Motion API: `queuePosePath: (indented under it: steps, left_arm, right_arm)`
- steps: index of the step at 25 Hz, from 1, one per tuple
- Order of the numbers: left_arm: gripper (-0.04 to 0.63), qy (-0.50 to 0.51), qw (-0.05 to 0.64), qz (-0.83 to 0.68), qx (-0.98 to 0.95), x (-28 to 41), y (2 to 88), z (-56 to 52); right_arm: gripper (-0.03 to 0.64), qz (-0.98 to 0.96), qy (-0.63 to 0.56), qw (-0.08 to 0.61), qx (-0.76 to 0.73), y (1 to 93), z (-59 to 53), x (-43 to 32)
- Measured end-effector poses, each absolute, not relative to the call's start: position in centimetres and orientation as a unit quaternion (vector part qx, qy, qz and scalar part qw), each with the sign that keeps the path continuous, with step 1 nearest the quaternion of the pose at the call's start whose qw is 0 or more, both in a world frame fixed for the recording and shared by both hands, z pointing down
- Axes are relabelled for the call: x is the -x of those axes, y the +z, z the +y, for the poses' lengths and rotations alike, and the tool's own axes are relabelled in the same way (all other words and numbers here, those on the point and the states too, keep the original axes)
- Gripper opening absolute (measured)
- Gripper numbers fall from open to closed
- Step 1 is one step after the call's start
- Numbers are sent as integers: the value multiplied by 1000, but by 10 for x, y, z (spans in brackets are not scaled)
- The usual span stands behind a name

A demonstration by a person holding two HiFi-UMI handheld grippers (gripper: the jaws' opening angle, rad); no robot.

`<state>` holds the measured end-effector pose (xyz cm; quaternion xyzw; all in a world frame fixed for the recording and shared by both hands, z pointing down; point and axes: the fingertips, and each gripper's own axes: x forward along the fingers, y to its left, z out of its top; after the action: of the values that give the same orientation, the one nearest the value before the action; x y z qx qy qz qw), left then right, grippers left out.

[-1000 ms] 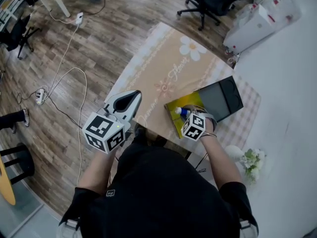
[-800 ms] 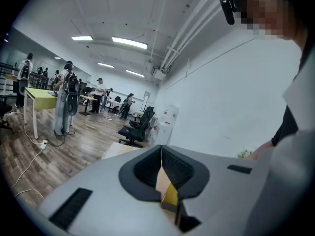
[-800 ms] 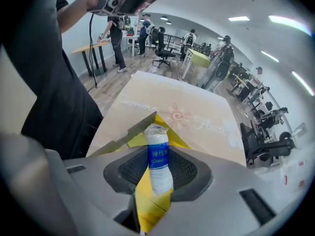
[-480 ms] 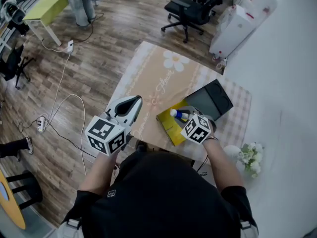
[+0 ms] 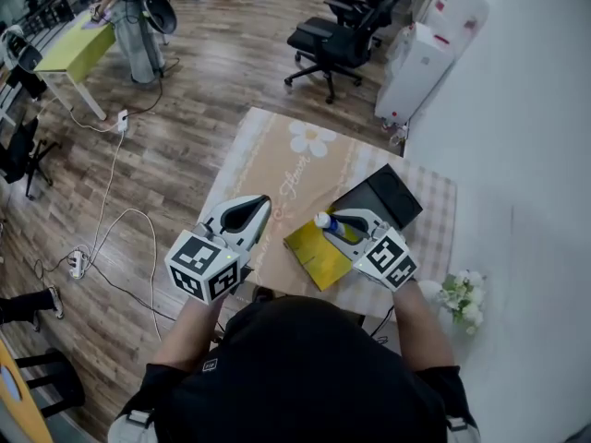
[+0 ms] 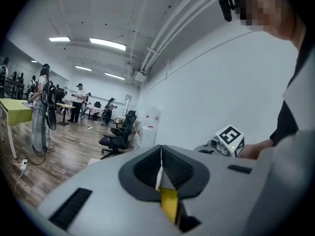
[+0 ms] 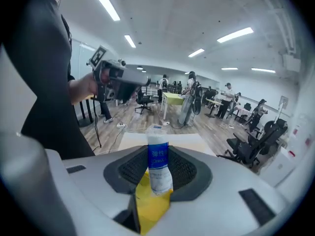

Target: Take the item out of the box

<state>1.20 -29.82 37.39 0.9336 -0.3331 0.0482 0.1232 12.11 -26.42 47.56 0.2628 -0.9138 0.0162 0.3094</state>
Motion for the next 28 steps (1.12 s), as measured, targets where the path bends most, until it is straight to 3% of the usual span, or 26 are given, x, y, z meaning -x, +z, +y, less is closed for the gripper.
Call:
queuePosePath:
  steps: [5,11,14,19,28]
  left_arm:
    - [15,61,93,-318,-941,-29,363,-294]
    - [15,51,68,-290,-953,-53,342,-280]
    - [15,46,62,-283,-956,-60,336,-275]
    - [15,46,64,-290,-954,-61,336,-277]
    - [15,46,71,-305,-949,-55,340,-280]
  right_arm:
    - [132,-937,17,196,-288,414,-262,-126]
    - [130,-945,62,-10,-322,348,-253,-138]
    - [129,-939,67,-65,-330,330,-249,-144]
    - [127,-939,67,-113,-317,316,-240,-141]
    - [124,-936,66,-112,-326,326,-241,-145]
